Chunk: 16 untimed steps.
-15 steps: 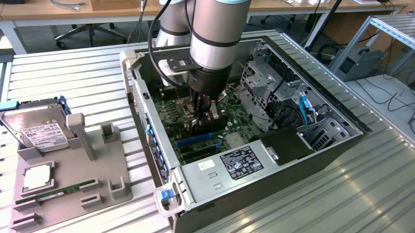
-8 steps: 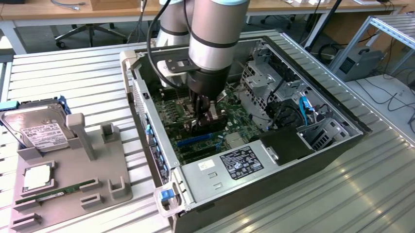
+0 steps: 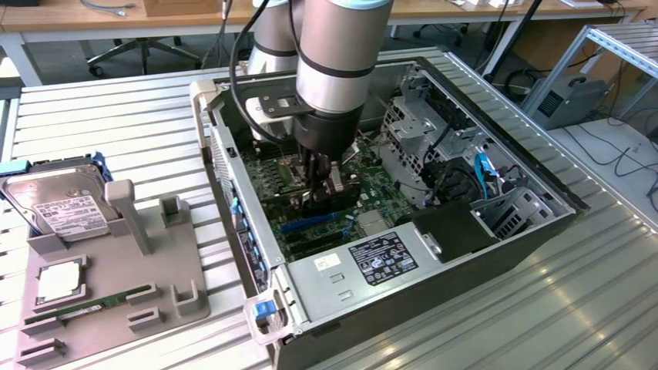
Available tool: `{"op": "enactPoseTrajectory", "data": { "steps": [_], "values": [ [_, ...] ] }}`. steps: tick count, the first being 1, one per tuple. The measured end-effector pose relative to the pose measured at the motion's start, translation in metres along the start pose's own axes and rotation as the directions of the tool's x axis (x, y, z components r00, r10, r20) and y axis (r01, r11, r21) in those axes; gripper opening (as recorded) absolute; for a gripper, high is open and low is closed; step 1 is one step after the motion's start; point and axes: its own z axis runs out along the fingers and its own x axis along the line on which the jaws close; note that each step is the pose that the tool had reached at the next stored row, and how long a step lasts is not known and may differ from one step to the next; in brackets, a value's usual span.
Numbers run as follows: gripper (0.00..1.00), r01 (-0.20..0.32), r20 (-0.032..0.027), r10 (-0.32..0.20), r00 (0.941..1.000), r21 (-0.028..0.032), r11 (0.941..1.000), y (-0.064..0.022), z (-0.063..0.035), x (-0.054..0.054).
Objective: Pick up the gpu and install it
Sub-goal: 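Insert the gpu into the slot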
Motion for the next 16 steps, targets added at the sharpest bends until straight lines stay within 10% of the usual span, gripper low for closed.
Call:
{"op": "enactPoseTrajectory", "data": {
  "steps": [16],
  "values": [
    [0.27, 0.000, 0.0000, 0.000, 1.0000, -0.0001, 1.0000, 0.0013, 0.0016, -0.0019]
  ]
}}
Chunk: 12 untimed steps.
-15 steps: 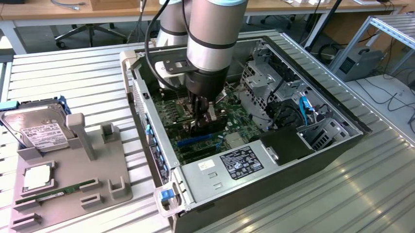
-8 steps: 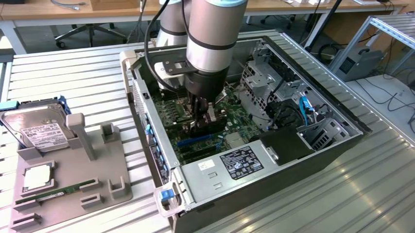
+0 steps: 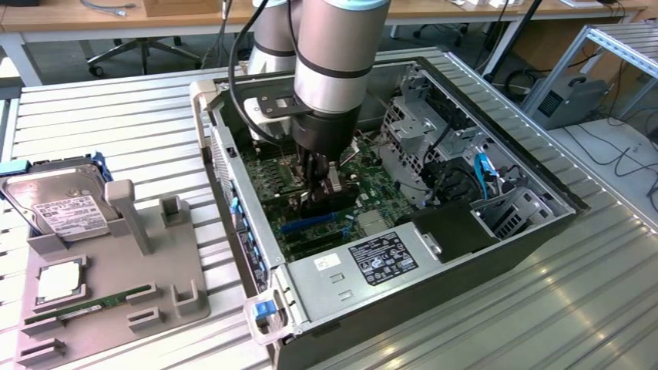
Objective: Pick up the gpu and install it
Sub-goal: 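Insert the gpu into the slot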
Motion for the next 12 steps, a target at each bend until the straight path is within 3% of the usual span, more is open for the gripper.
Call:
{"op": "enactPoseTrajectory", "data": {
  "steps": [12],
  "values": [
    [0.27, -0.004, 0.0000, 0.004, 1.0000, -0.0002, 1.0000, -0.0005, 0.0030, 0.0021]
  ]
}}
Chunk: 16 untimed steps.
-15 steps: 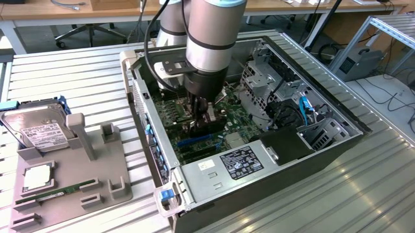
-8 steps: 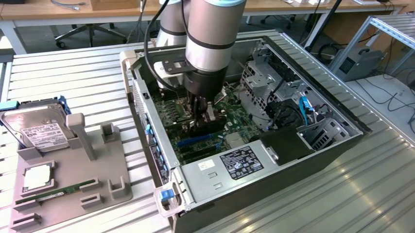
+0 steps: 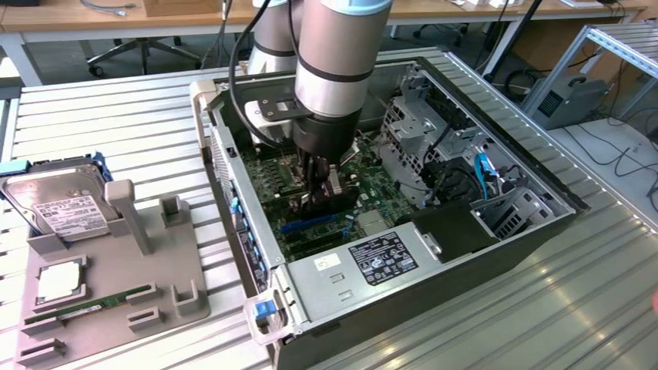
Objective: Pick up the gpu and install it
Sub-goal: 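Insert the gpu into the slot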
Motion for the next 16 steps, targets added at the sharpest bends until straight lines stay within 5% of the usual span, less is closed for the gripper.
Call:
{"op": "enactPoseTrajectory", "data": {
  "steps": [16],
  "values": [
    [0.27, 0.000, 0.0000, 0.000, 1.0000, -0.0002, 1.0000, -0.0002, 0.0096, 0.0000]
  ]
}}
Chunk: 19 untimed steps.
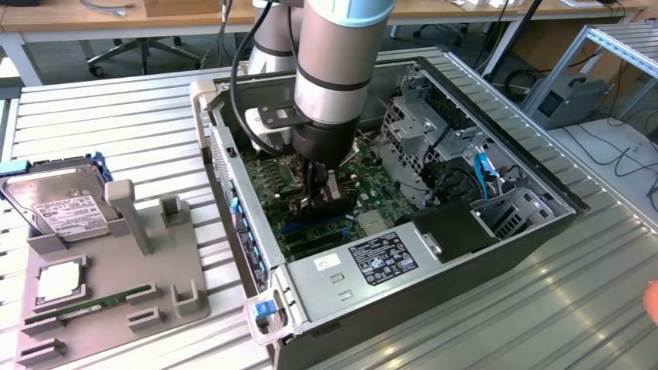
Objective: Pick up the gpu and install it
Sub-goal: 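Insert the gpu into the slot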
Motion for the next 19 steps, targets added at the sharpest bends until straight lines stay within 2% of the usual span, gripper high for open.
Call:
{"op": "enactPoseTrajectory", "data": {
  "steps": [12, 19],
  "values": [
    [0.27, 0.000, 0.0001, 0.000, 1.0000, 0.0001, 1.0000, 0.0000, 0.0021, 0.0000],
    [0.27, 0.000, 0.0001, 0.000, 1.0000, 0.0003, 1.0000, 0.0000, -0.0033, -0.0003]
  ]
}}
